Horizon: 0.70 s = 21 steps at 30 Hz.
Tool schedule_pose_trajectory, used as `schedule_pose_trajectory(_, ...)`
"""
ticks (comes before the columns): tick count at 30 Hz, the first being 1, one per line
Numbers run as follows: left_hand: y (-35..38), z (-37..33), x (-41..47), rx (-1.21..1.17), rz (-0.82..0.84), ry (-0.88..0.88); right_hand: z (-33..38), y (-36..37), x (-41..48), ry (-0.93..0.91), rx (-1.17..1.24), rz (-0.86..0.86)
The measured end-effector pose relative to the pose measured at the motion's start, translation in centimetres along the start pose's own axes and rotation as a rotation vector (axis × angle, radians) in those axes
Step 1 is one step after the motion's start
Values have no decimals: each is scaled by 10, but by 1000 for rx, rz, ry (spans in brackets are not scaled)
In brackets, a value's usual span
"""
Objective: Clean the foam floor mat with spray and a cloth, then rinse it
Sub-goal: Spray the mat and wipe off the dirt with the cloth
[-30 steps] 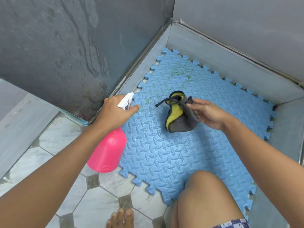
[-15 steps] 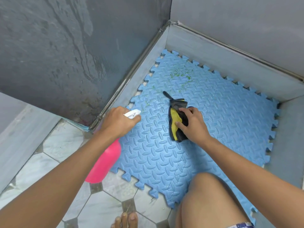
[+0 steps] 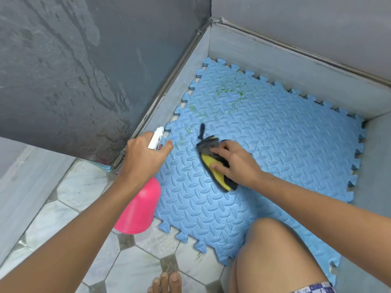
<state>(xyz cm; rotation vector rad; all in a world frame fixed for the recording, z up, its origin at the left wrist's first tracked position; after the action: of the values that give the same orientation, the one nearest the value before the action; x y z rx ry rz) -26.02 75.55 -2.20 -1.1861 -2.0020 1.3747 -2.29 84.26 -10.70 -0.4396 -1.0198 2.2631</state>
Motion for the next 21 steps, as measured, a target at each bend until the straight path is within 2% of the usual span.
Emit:
schedule_pose_trajectory(4,-7,1,-4,-19,-45,36,63,65,-7,-437,-29,216)
schedule_pose_trajectory(6,-6,2,-3,-18,-58,40,81,79,4,-611,-42,227)
schedule_pose_trajectory(8,-5,2,-1,-14,-56,38,81,73,39,-677,-106,172)
schedule_pose_trajectory(10,-4,6,1,-45,-42,32,59,50,96,-562,-164,8)
schedule_pose_trajectory(12,-3,11,2,-110,-20,18,20,7,153,-279,-190,-223)
schedule_pose_trajectory(14,-2,14,2,-141,-17,23,-18,-24,181,49,-146,-340)
schedule_pose_trajectory(16,-2,13,2,-138,-25,37,-27,-31,184,224,-107,-424)
schedule_pose_trajectory(18,1,14,3,-118,-26,45,-3,-15,174,152,-123,-449)
schedule_pose_trajectory(21,0,10,5,-93,-35,49,46,36,128,-160,-52,-281)
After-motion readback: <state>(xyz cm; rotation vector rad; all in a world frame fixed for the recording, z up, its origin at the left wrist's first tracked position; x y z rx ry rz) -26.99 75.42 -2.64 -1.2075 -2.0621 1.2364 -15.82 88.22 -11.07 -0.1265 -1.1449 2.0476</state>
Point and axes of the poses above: each hand's wrist, its own x-axis towards the middle knuckle, its own y-axis out of the palm, z = x × y, the point moved 8 cm from there along x, towards the middle knuckle, and after that the axes turned 12 degrees about x, right-handed, at the moved point
